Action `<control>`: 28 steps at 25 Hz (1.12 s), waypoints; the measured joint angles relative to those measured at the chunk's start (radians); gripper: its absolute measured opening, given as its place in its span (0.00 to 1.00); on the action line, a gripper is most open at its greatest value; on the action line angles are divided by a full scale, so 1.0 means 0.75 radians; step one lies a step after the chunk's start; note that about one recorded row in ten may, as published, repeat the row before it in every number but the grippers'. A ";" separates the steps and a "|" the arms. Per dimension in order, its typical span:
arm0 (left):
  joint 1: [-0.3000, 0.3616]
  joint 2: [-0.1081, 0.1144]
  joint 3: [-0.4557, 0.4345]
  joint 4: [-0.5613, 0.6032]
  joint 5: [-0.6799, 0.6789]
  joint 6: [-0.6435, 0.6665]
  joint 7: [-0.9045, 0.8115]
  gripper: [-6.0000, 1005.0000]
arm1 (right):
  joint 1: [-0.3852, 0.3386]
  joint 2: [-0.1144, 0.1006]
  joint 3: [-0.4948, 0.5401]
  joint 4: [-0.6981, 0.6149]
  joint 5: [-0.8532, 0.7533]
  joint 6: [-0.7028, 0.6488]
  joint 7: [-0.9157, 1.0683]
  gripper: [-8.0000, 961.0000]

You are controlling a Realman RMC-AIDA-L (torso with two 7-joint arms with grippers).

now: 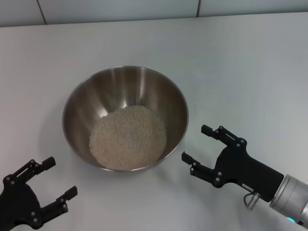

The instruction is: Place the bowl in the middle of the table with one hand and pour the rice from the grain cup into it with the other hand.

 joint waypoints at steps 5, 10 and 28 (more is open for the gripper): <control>0.002 -0.002 0.002 0.000 0.000 0.000 -0.005 0.81 | 0.002 -0.003 -0.002 0.004 -0.015 0.008 0.000 0.83; 0.004 -0.002 -0.001 0.000 0.000 0.001 -0.009 0.81 | 0.000 -0.004 -0.002 0.004 -0.016 0.007 -0.002 0.83; 0.003 -0.005 -0.001 0.006 0.000 0.000 -0.009 0.81 | -0.010 -0.003 -0.016 0.006 -0.032 -0.004 -0.003 0.83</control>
